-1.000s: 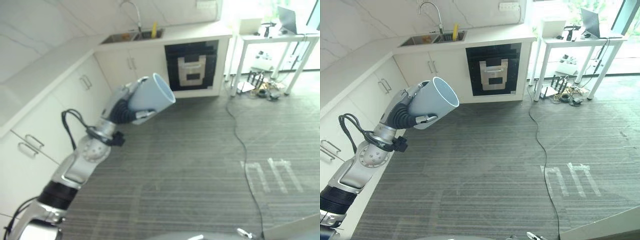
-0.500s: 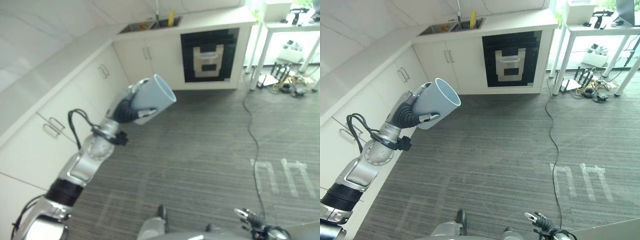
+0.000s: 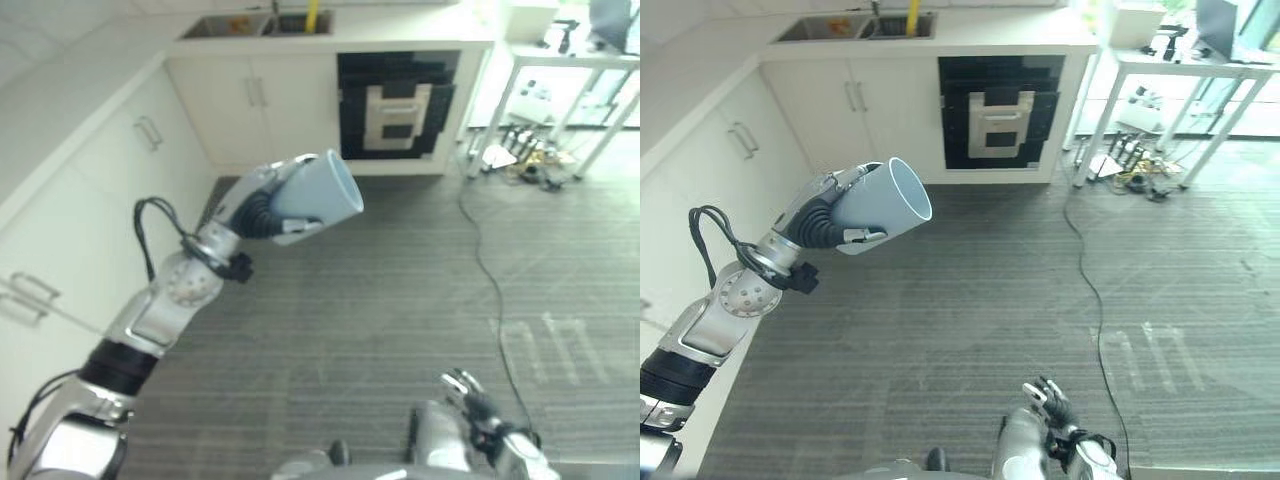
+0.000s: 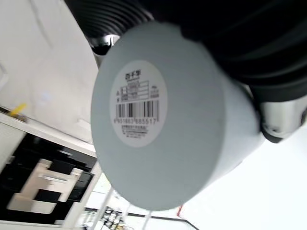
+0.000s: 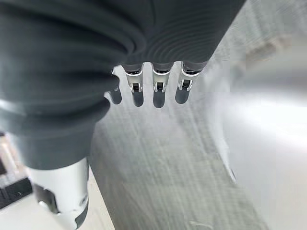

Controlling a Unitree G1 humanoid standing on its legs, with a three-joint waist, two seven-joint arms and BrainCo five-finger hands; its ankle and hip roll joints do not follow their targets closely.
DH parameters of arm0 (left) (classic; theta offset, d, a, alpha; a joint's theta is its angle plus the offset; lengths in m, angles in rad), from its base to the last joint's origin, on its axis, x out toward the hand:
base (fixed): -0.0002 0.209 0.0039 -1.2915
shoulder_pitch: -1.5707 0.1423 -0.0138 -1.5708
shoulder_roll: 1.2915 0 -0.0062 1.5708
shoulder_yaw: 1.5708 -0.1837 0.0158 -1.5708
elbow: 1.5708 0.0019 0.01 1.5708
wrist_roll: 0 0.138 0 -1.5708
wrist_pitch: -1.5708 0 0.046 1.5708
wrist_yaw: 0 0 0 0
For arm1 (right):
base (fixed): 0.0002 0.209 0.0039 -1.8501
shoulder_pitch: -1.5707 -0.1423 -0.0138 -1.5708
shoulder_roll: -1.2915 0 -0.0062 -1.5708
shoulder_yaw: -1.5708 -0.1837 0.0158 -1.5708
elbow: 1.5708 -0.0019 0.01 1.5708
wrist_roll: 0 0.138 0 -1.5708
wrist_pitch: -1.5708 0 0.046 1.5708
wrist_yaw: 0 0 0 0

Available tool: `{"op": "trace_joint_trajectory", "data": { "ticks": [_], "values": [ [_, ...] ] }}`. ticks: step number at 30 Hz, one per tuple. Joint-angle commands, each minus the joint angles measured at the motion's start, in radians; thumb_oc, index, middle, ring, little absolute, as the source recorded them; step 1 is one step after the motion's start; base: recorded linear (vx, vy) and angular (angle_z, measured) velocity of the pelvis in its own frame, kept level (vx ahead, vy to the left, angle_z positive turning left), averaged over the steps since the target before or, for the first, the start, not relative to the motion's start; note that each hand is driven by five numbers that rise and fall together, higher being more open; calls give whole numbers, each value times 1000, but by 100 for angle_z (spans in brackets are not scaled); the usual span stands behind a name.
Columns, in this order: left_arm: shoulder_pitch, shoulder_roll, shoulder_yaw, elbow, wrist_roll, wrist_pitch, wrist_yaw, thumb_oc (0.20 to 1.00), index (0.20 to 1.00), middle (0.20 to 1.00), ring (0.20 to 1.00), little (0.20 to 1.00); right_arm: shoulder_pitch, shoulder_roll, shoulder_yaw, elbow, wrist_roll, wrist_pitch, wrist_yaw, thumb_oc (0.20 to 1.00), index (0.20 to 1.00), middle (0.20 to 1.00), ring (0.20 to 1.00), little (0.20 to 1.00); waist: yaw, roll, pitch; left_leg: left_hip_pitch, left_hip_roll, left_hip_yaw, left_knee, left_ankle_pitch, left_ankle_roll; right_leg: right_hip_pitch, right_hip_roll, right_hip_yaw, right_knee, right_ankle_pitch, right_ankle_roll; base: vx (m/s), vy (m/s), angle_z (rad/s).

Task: Place the dishes in the dishwasher.

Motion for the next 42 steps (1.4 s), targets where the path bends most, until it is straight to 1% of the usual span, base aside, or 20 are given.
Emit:
{"op": "trace_joint_trajectory", "data": {
  "ticks": [1, 4, 9, 12, 13, 15, 16, 18, 19, 20, 21, 23, 26, 29, 31, 34, 36, 37, 39, 42],
  "values": [
    [-54, -5, 36, -26, 13, -3, 44, 200, 200, 200, 200, 200, -33, -48, 18, 45, -4, -39, 15, 1000, 1000, 1000, 1000, 1000, -21, -2, 2, -43, 22, -49, 56, -70, -30, 182, 5, 12, -284, 160, 42, 334, -149, 17],
    [-52, 17, 31, -5, -1, -27, 59, 200, 200, 200, 200, 200, -43, -50, 6, 55, -15, -33, 24, 1000, 1000, 1000, 1000, 1000, -49, -18, 3, 11, 14, -63, 78, -148, -10, 128, -21, 85, -348, 257, 82, 428, -219, -14],
    [-27, -10, 19, -1, 13, -22, 96, 200, 200, 200, 200, 200, -51, -73, 26, 54, 11, 16, -2, 1000, 1000, 1000, 1000, 1000, -58, -18, -42, 33, 41, -90, 217, -229, -28, 150, 16, 98, -283, 161, 20, 360, -257, 34],
    [6, -17, 37, -28, 19, 2, 113, 200, 200, 200, 200, 200, -58, -96, 43, 68, 3, 30, -4, 1000, 1000, 1000, 1000, 1000, -51, -4, -53, 0, 93, -97, 423, -119, -84, 191, 50, 75, -275, 105, -38, 284, -269, 0],
    [33, -19, 63, -45, 14, 8, 119, 200, 200, 200, 200, 200, -56, -114, 51, 83, -21, 22, 13, 1000, 1000, 1000, 1000, 1000, -36, -11, -51, -106, 107, -113, 679, -15, -117, 231, 65, 75, -274, 74, -84, 382, -387, -39],
    [47, -26, 85, -43, 3, 3, 106, 200, 200, 200, 200, 200, -50, -124, 48, 100, -27, 10, 20, 1000, 1000, 1000, 1000, 1000, -31, -15, -46, -198, 140, -112, 818, 25, -121, 267, 76, 67, -277, 52, -114, 333, -260, -40],
    [46, -31, 92, -35, -2, -2, 97, 200, 200, 200, 200, 200, -46, -131, 39, 114, -24, 4, 30, 1000, 1000, 1000, 1000, 1000, -23, -10, -37, -245, 133, -115, 804, -2, -102, 300, 91, 72, -283, 38, -119, 313, -60, -31],
    [46, -29, 93, -20, -3, -9, 98, 200, 200, 200, 200, 200, -53, -131, 32, 143, -44, -14, 50, 1000, 1000, 1000, 1000, 1000, -11, -2, -32, -263, 101, -88, 619, -23, -79, 331, 109, 86, -298, 26, -113, 418, 40, -22],
    [42, -22, 91, -18, -10, -6, 101, 200, 200, 200, 200, 200, -58, -128, 31, 144, -56, -15, 46, 1000, 1000, 1000, 1000, 1000, -8, 9, -26, -267, 120, -50, 446, 7, -92, 363, 126, 86, -316, 8, -110, 440, 110, -29],
    [39, -20, 89, -21, -16, 2, 104, 200, 200, 200, 200, 200, -59, -126, 35, 143, -57, -14, 41, 1000, 1000, 1000, 1000, 1000, 0, 12, -23, -273, 115, -56, 369, 25, -101, 384, 134, 96, -328, 2, -106, 502, 136, -61],
    [43, -20, 91, -26, -19, 10, 105, 200, 200, 200, 200, 200, -58, -124, 42, 145, -56, -16, 38, 1000, 1000, 1000, 1000, 1000, 16, 19, -17, -283, 106, -85, 257, 67, -119, 417, 143, 112, -346, -8, -98, 606, 151, -50],
    [71, -23, 109, -33, -8, 5, 105, 200, 200, 200, 200, 200, -59, -118, 63, 149, -44, -24, 27, 1000, 1000, 1000, 1000, 1000, 55, 30, -12, -345, 146, -130, 97, 183, -163, 478, 155, 142, -369, -32, -95, 727, 188, -100],
    [108, -58, 152, -34, 15, -30, 83, 200, 200, 200, 200, 200, -57, -113, 54, 148, -61, -13, 11, 1000, 1000, 1000, 1000, 1000, 64, 38, -24, -352, 165, -98, 121, 163, -149, 496, 139, 132, -314, -94, -88, 581, 331, -94],
    [100, -61, 154, -31, 16, -54, 59, 200, 200, 200, 200, 200, -31, -92, 31, 122, -56, -6, -1, 1000, 1000, 1000, 1000, 1000, 75, 26, -46, -327, 104, -114, 167, 77, -104, 509, 110, 123, -222, -144, -66, 455, 376, -29],
    [63, -47, 127, -24, 24, -56, 62, 200, 200, 200, 200, 200, -4, -68, 18, 83, -45, 2, -15, 1000, 1000, 1000, 1000, 1000, 72, 11, -65, -293, 39, -137, 179, 18, -37, 467, 75, 129, -29, -46, -19, 399, 401, 28],
    [30, -30, 86, -21, 40, -20, 67, 200, 200, 200, 200, 200, 8, -35, 29, 55, -52, 6, -24, 1000, 1000, 1000, 1000, 1000, 69, 10, -67, -245, -6, -145, 182, -28, 22, 347, 60, 118, 244, 88, 32, 271, 230, 98],
    [29, -29, 72, -28, 44, 6, 84, 200, 200, 200, 200, 200, 0, -29, 45, 55, -56, 6, -28, 1000, 1000, 1000, 1000, 1000, 61, 18, -58, -202, -12, -148, 161, -31, 26, 279, 63, 93, 209, 60, 14, 277, 96, -3],
    [34, -26, 71, -34, 50, 16, 97, 200, 200, 200, 200, 200, -3, -30, 52, 44, -64, 11, -30, 1000, 1000, 1000, 1000, 1000, 42, 21, -42, -157, -15, -159, 142, -40, 20, 227, 65, 77, 84, 38, 0, 265, -26, -29],
    [35, -18, 80, -35, 61, 21, 105, 200, 200, 200, 200, 200, -5, -43, 47, 37, -72, 16, -14, 1000, 1000, 1000, 1000, 1000, 17, 9, -21, -112, -14, -181, 132, -74, 13, 181, 43, 98, -138, 79, 11, 253, -119, 10],
    [39, -12, 86, -20, 59, 8, 112, 200, 200, 200, 200, 200, -19, -60, 37, 61, -74, 22, 11, 1000, 1000, 1000, 1000, 1000, 14, 4, -16, -88, -4, -191, 121, -90, 3, 196, 46, 111, -212, 79, 11, 133, -144, 65]
  ]
}}
